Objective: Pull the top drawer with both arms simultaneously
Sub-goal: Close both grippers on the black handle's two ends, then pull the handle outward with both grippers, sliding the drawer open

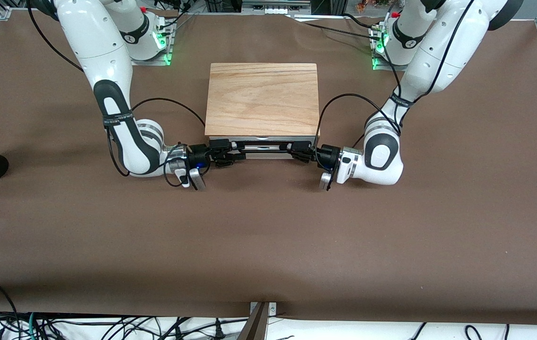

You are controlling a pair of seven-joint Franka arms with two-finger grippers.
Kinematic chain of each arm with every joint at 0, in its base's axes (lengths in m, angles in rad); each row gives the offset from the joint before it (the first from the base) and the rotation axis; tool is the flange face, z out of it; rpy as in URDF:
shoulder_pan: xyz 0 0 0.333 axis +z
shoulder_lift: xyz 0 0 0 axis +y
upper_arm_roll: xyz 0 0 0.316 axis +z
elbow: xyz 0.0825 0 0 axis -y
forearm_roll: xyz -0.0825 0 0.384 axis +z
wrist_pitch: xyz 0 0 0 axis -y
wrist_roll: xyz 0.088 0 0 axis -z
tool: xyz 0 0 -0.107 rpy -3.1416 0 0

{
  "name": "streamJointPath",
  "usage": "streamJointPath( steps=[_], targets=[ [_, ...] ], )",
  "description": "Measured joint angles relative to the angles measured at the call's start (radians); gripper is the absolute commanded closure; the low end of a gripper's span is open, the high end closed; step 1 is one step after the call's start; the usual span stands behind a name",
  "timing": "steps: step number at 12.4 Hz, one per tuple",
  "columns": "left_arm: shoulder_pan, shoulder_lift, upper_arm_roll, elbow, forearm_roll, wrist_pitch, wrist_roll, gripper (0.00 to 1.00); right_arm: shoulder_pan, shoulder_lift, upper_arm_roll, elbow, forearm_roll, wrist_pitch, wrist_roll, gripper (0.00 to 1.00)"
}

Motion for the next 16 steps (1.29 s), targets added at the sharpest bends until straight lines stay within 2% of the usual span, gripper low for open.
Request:
streamJointPath(
  steps=[1, 2, 3, 7, 12, 13, 14, 16],
  targets=[
    [0.000, 0.000, 0.000, 0.000, 0.000, 0.000, 0.000, 1.00, 0.000, 0.000, 0.004, 0.000, 0.001, -0.001, -0.001, 0.58],
    [0.000, 0.000, 0.000, 0.000, 0.000, 0.000, 0.000, 1.00, 0.001, 0.000, 0.005, 0.000, 0.003, -0.001, -0.002, 0.69],
    [0.000, 0.000, 0.000, 0.000, 0.000, 0.000, 0.000, 1.00, 0.001, -0.001, 0.006, 0.000, 0.004, -0.001, -0.003, 0.73],
    [0.000, 0.000, 0.000, 0.000, -0.001, 0.000, 0.000, 1.00, 0.000, -0.002, 0.002, 0.000, 0.004, -0.019, -0.003, 0.74],
    [0.000, 0.000, 0.000, 0.000, -0.003, 0.000, 0.000, 1.00, -0.006, -0.001, -0.033, -0.019, 0.004, -0.086, -0.008, 0.73],
    [0.000, 0.000, 0.000, 0.000, -0.003, 0.000, 0.000, 1.00, -0.008, -0.001, -0.034, -0.022, 0.004, -0.090, -0.012, 0.74],
    [0.000, 0.000, 0.000, 0.000, -0.003, 0.000, 0.000, 1.00, -0.008, -0.002, -0.034, -0.023, 0.004, -0.090, -0.018, 0.81],
    [0.000, 0.000, 0.000, 0.000, -0.003, 0.000, 0.000, 1.00, -0.008, -0.001, -0.034, -0.024, 0.004, -0.089, -0.022, 0.84]
  ],
)
